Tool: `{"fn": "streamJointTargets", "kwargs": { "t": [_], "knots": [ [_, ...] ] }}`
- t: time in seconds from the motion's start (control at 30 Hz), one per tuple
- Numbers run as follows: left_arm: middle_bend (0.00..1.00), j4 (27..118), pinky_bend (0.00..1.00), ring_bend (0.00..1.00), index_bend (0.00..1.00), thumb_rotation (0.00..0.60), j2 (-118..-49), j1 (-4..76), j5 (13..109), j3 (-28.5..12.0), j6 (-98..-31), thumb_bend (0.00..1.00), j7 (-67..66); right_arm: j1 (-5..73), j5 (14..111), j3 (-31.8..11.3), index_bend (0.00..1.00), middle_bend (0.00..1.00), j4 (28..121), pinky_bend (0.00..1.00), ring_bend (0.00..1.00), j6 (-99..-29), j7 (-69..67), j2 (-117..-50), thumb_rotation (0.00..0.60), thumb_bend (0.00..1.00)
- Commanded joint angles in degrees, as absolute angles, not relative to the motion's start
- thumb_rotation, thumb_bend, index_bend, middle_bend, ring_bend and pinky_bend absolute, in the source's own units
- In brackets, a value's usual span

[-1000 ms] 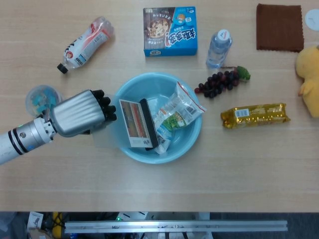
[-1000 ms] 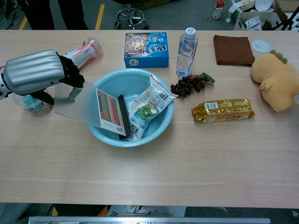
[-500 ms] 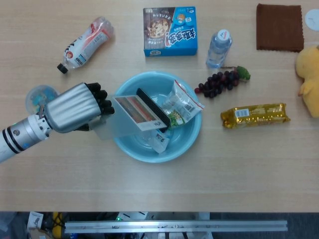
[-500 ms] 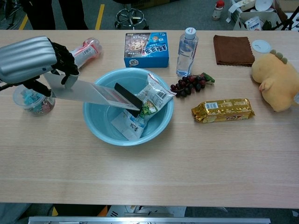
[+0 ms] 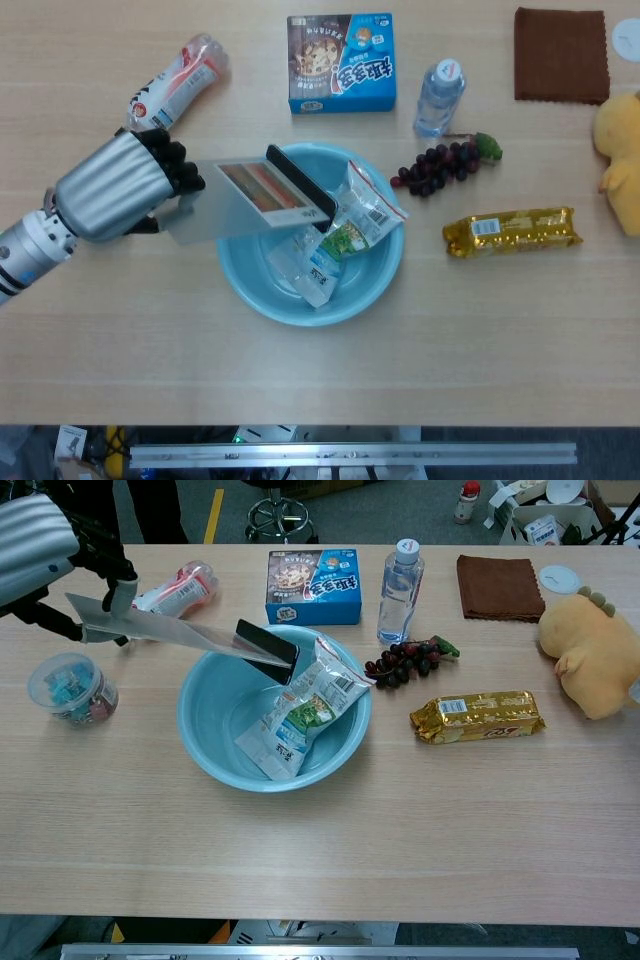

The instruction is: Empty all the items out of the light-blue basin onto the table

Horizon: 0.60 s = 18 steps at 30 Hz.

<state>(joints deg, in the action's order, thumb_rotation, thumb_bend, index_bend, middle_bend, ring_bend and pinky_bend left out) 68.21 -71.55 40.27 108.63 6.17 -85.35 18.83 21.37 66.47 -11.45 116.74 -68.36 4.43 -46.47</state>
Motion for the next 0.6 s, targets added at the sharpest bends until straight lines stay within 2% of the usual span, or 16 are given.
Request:
{"fn": "streamJointTargets", "kwargs": {
  "t": [0.03,0.33,0.6],
  "knots": [
    [0.68,68.01,0.54,0.54,0.78,0.6,-70.95,39.86,107.21,5.33,-85.13,0.31,19.45,21.32,66.6,-11.44,0.12,0.3,116.77,0.51,0.3,-68.36,4.32,-46.43,0.6,0.3],
    [0.68,66.04,0.54,0.54,0.78,0.6,-70.68,39.26,102.98,3.02,-83.33,0.31,21.46,21.09,67.09,-11.36,0.12,0.3,116.83,0.51,0.3,-68.39,4.01,-46.34,0.6,0.29],
    [0.68,61.05,0.54,0.55,0.78,0.6,-72.16,38.67,101.58,3.69,-79.57,0.31,21.49,20.76,67.23,-11.19,0.12,0.3,116.78,0.51,0.3,-68.43,3.73,-46.24,0.6,0.3]
  ]
}}
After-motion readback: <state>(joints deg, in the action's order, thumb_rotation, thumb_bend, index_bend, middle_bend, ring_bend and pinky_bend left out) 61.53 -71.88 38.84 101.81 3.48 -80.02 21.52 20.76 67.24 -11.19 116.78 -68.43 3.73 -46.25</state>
